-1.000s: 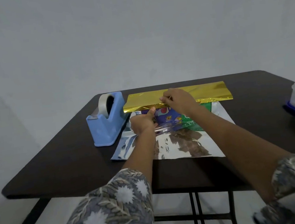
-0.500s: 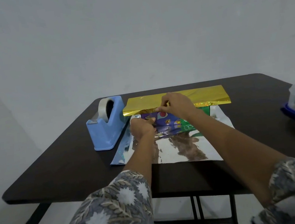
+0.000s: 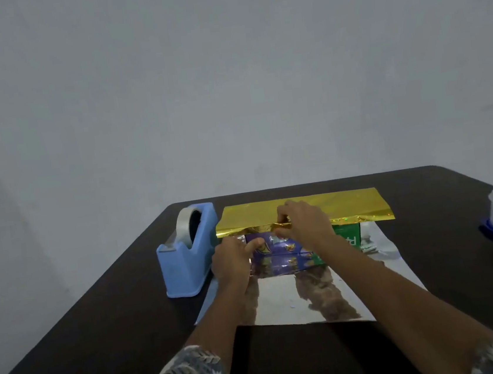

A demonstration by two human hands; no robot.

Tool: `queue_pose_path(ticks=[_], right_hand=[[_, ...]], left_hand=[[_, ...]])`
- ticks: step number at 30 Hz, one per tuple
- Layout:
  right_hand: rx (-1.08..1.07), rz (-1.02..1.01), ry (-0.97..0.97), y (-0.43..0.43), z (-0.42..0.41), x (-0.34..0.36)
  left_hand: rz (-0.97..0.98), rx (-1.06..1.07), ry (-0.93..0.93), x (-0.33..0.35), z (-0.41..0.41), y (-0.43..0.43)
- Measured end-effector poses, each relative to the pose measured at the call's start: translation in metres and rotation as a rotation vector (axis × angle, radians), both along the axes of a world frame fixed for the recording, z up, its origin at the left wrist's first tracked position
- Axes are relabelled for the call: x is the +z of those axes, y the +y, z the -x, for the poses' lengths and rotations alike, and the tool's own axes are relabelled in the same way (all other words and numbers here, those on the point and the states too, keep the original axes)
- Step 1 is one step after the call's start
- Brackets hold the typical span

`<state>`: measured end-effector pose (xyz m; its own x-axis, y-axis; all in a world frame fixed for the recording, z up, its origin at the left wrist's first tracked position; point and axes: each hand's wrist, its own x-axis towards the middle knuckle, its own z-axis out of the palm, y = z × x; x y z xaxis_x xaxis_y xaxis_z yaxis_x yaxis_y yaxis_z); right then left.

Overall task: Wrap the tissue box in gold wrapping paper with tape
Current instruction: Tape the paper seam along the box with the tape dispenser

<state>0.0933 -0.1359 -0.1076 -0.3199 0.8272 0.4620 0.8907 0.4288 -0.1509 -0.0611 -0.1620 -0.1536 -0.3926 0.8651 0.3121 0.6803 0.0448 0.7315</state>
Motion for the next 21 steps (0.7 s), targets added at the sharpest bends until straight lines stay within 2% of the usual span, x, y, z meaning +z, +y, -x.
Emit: queue_pose_path(ticks=[5, 9, 16, 18, 21], right_hand=[[-0.004, -0.005, -0.020, -0.002, 0.001, -0.001], [-0.032, -0.008, -0.035, -0.003, 0.004, -0.003], [0.026, 0.081, -0.030, -0.008, -0.013, 0.016], [0.001, 0.063, -0.069, -0.013, -0.022, 0.017], [-0.012, 0.084, -0.068, -0.020, -0.027, 0.010]], left_hand=[[0.010, -0.056, 0.077, 0.001, 0.003, 0.001], [0.048, 0.000, 0.102, 0.003, 0.004, 0.002], [0.191, -0.154, 0.218, 0.024, 0.018, -0.006], [0.128, -0.209, 0.230, 0.039, 0.022, -0.017], [-0.074, -0.213, 0.249, 0.068, 0.035, -0.049]])
